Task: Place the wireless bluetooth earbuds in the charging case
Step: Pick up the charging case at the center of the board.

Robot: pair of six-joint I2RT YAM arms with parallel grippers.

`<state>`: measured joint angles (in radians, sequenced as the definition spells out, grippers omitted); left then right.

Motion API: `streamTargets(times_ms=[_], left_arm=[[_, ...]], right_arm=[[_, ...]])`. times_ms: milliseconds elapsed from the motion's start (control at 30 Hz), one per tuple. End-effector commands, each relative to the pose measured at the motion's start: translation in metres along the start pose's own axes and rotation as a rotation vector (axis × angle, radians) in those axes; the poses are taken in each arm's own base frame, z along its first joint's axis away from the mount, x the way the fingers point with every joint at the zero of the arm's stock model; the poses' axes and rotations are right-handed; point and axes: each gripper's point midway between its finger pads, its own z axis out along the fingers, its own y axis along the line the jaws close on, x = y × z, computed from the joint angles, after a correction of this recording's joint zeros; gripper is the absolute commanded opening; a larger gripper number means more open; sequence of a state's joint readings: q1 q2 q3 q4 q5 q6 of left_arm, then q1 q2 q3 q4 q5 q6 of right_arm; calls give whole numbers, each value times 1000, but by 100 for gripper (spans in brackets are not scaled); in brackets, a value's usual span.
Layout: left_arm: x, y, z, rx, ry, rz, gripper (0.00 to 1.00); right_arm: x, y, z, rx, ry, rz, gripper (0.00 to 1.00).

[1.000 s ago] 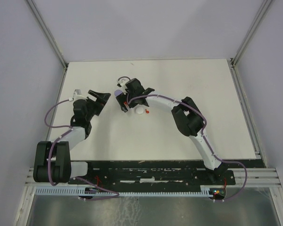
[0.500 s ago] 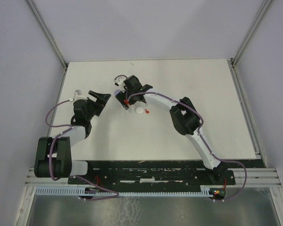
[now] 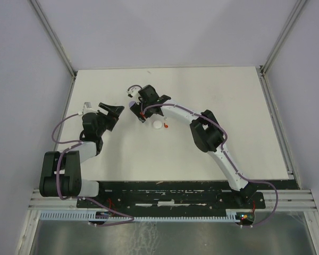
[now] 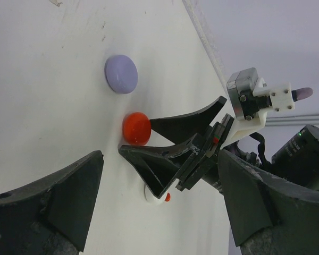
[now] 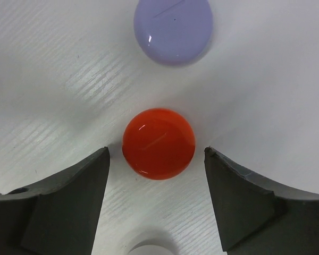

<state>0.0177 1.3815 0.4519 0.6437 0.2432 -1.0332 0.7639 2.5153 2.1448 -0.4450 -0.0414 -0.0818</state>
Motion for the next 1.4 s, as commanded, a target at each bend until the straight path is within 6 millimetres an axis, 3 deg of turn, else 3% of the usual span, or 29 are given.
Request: streamTargets(times_ms=[0,333,400,467,633,700,1033,1233,1367], left_arm=[[-7,-10,0,52,-19,-19,93],[-6,-10,1,65,-11,-22,90],[-4,-11,2,74,3,-22,89],[-1,-14,4,88,27,-20,89],[12,-18,12,138,105,-43,89],[18,-23,15,168,133,-53,89],[71,-50,34,301,298,-123,83],[94,-65,35,382,351,-176,79],[99,-76,33,433,347,-190,78]], right_arm=[[-7,-3,4,17,-15,-15,76],[-13,-5,2,31,-68,-18,50],[-16,-5,-4,37,-112,-18,48],[-28,-6,-23,52,-181,-10,44],[-32,-7,-61,76,-297,16,44],[-25,-7,-71,79,-298,21,43],[-8,-7,-119,104,-314,90,43],[-6,-8,-137,73,-334,162,43],[-4,-7,-141,59,-322,177,43]])
